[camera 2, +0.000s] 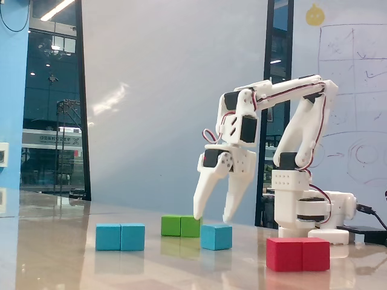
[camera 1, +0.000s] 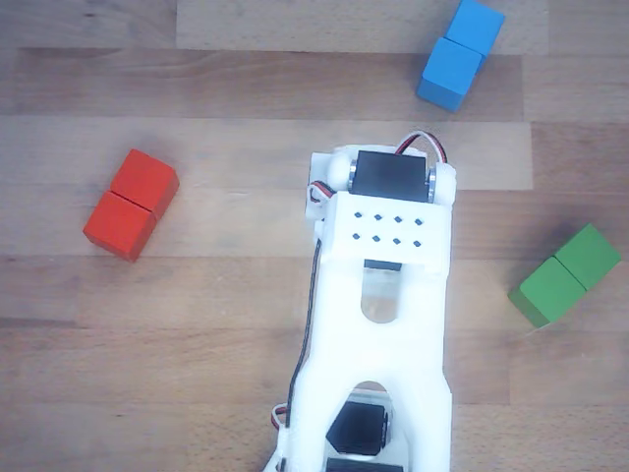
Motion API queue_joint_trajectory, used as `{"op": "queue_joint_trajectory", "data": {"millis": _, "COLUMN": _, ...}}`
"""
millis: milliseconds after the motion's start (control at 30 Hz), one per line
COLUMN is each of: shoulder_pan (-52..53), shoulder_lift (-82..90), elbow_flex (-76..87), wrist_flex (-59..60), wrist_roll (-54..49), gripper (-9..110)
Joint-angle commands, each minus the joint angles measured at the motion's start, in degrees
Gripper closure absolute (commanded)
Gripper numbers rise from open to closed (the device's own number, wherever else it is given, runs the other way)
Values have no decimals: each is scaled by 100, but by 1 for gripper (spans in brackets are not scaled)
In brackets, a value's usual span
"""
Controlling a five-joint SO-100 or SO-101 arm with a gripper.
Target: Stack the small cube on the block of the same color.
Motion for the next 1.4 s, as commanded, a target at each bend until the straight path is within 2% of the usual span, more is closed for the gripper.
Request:
{"op": "queue_joint_trajectory", "data": {"millis": 0, "shoulder_pan": 18, "shoulder_lift": 580, "elbow_flex": 26, "wrist_flex": 167, "wrist_roll": -18, "gripper": 77}}
{"op": "queue_joint_trajectory", "data": {"millis": 400, "shoulder_pan": 18, "shoulder_lift": 606, "elbow_flex": 299, "wrist_flex": 149, "wrist_roll": -9, "gripper": 77}}
{"op": "queue_joint_trajectory", "data": {"millis": 1067, "shoulder_pan": 18, "shoulder_lift": -642, "elbow_flex": 290, "wrist_flex": -642, "wrist_roll": -9, "gripper": 77}}
{"op": "queue_joint_trajectory", "data": {"millis": 1167, "shoulder_pan": 18, "shoulder_lift": -756, "elbow_flex": 290, "wrist_flex": -738, "wrist_roll": -9, "gripper": 81}}
{"op": "queue_joint_trajectory", "data": {"millis": 1367, "shoulder_pan": 18, "shoulder_lift": -747, "elbow_flex": 229, "wrist_flex": -800, "wrist_roll": -9, "gripper": 98}}
